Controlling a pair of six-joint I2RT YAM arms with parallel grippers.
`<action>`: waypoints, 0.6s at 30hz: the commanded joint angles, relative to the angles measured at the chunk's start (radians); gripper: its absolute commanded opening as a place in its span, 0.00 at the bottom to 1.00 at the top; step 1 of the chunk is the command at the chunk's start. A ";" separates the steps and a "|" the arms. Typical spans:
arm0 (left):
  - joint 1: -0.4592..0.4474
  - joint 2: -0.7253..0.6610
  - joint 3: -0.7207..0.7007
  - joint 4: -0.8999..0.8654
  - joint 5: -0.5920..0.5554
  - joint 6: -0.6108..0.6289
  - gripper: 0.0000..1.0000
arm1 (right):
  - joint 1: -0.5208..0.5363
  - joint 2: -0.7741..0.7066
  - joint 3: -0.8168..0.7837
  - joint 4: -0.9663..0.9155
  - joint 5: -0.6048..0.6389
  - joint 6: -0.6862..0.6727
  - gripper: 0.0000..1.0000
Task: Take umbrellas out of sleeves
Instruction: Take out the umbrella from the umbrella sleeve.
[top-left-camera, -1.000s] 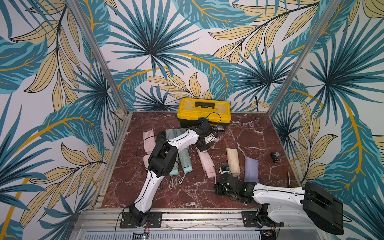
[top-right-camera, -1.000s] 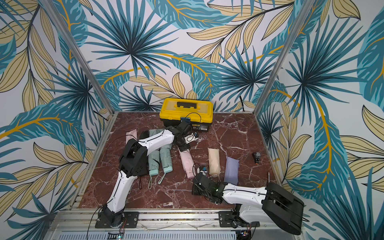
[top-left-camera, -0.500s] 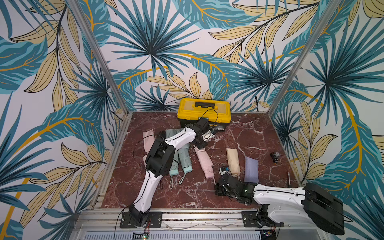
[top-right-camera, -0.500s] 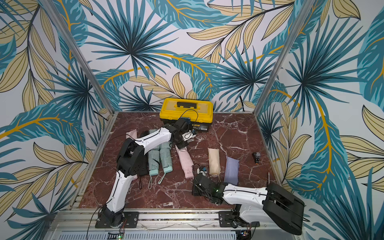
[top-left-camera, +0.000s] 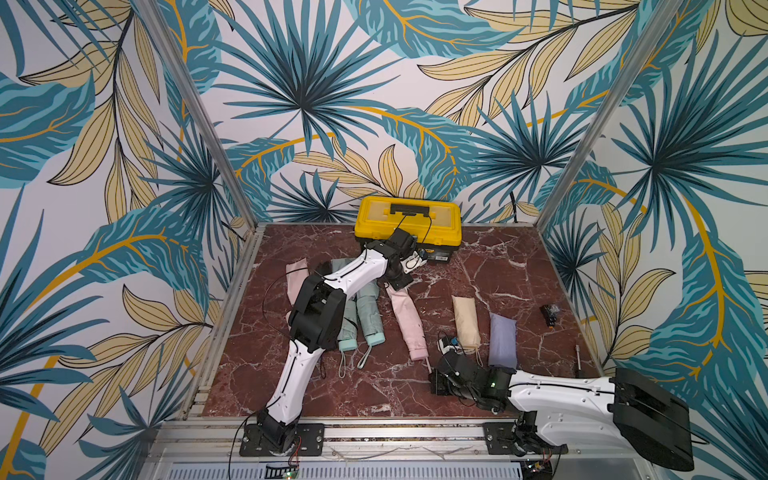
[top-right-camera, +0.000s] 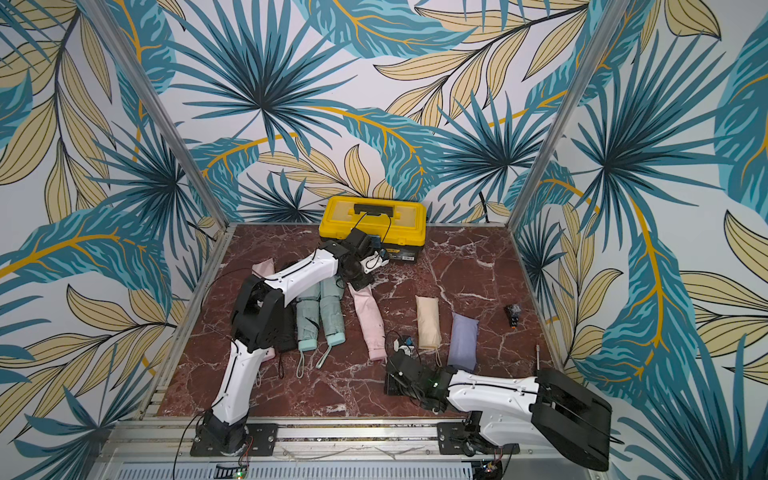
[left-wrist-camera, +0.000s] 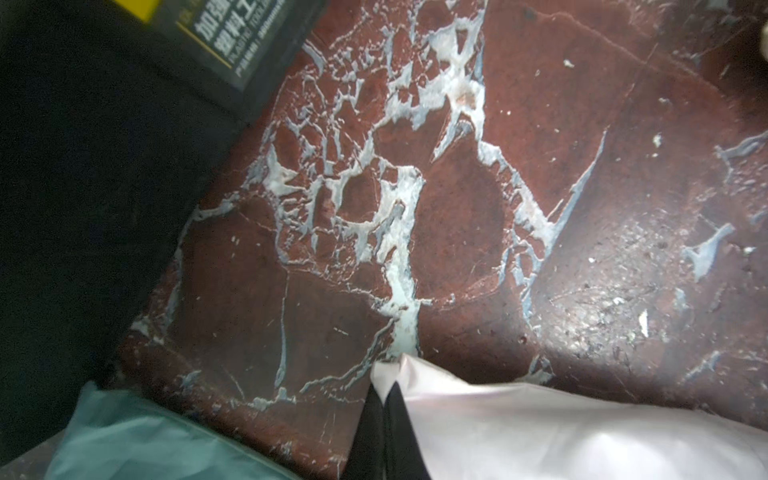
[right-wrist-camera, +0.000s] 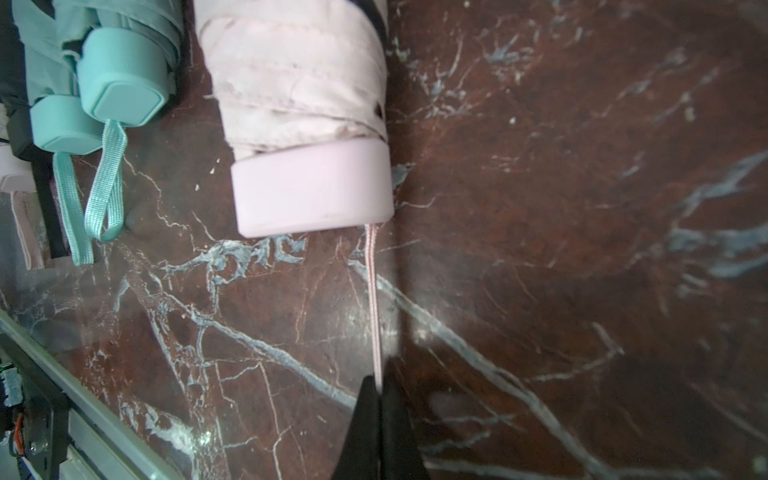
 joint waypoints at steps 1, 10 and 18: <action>0.010 -0.001 0.043 0.026 -0.007 0.009 0.00 | 0.016 0.019 -0.050 -0.149 -0.020 0.017 0.00; 0.013 0.015 0.075 0.026 -0.017 0.020 0.00 | 0.027 0.030 -0.047 -0.145 -0.014 0.024 0.00; 0.015 0.024 0.085 0.026 -0.060 0.056 0.00 | 0.031 0.042 -0.048 -0.135 -0.010 0.026 0.00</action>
